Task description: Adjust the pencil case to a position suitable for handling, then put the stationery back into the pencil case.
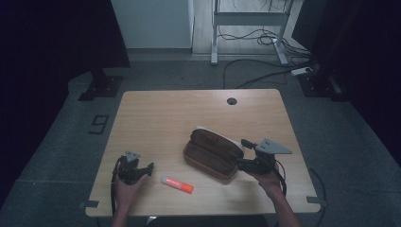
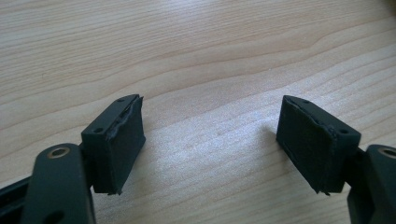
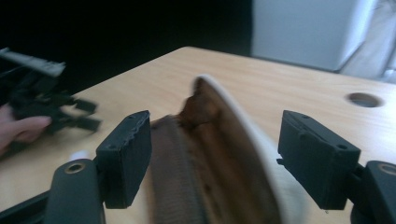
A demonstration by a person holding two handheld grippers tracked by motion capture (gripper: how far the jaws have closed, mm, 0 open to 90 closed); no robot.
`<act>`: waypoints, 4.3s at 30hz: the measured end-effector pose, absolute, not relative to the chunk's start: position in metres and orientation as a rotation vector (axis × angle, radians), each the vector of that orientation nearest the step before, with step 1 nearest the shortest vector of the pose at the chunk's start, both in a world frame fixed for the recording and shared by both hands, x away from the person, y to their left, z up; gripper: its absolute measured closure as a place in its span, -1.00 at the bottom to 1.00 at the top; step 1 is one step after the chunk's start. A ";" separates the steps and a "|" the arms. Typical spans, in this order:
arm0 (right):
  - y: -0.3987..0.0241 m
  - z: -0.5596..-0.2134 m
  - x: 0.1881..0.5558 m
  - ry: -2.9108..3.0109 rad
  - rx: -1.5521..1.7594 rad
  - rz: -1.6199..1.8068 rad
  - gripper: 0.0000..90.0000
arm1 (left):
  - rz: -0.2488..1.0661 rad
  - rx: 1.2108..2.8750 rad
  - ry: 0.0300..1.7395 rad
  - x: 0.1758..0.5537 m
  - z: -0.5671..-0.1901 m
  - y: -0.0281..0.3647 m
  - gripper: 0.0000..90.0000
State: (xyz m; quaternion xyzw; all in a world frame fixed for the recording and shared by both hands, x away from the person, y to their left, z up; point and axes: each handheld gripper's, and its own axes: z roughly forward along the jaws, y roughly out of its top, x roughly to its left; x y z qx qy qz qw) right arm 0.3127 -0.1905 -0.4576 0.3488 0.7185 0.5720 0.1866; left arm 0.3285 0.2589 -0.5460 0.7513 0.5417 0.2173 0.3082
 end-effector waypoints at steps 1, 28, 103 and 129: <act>-0.186 -0.458 0.312 2.038 0.970 1.612 -0.44 | 0.574 1.987 1.432 0.329 -0.546 0.259 -0.49; -0.105 -0.484 0.304 2.302 0.857 1.604 -0.33 | 0.575 1.987 1.431 0.329 -0.546 0.259 -0.49; -0.028 -0.549 0.289 2.600 0.722 1.248 0.46 | 0.575 1.991 1.431 0.328 -0.546 0.259 -0.49; -0.058 -0.508 0.295 2.512 0.740 1.444 0.46 | 0.574 1.986 1.432 0.329 -0.546 0.259 -0.49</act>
